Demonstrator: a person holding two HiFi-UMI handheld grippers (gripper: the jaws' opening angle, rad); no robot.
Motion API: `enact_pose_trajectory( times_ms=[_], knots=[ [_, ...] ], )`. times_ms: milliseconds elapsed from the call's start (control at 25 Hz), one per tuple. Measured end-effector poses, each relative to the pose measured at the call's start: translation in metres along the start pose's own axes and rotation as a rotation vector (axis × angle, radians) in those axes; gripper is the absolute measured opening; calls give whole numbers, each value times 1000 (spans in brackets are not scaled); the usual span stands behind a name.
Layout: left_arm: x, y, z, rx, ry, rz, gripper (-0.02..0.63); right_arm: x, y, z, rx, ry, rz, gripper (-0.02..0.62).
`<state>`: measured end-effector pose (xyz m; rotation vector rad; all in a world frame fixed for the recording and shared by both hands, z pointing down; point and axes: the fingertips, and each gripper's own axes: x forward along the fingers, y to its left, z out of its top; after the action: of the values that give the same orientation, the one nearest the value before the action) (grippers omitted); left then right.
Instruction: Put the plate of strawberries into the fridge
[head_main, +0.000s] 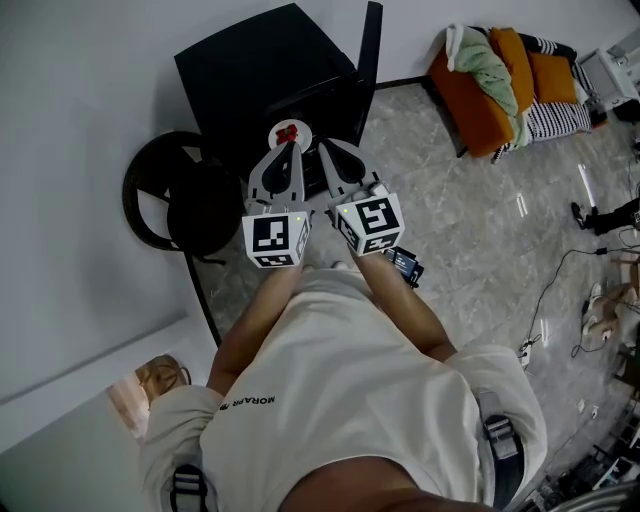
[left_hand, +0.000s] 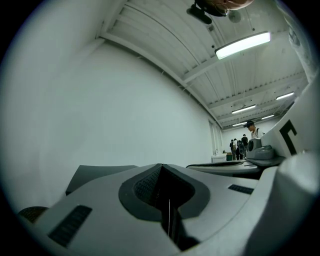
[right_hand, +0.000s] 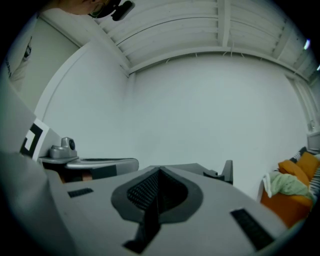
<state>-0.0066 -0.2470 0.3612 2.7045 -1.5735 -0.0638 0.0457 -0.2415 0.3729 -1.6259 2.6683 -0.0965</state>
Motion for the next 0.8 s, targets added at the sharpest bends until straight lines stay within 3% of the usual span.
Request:
enact_pose_trajectory(
  times_ms=[800],
  knots=[
    [-5,3,-9,49,16,0,1,0,7,-1,-13,-17,2,14]
  ],
)
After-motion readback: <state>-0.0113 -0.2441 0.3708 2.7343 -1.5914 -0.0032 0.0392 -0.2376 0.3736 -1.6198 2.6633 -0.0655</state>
